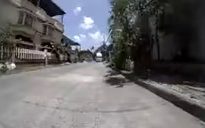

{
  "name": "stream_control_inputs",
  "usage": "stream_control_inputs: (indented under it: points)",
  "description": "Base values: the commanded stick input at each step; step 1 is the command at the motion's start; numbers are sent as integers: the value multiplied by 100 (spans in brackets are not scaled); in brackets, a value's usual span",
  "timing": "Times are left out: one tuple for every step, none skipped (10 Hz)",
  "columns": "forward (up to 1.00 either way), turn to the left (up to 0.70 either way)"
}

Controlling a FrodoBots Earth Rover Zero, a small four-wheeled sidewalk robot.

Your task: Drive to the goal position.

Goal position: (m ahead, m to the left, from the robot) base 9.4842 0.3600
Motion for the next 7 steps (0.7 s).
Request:
stream_control_inputs:
  points:
    - [100, 4]
    - [100, 4]
    - [100, 4]
    - [100, 4]
    - [100, 4]
    - [100, 4]
    - [100, 4]
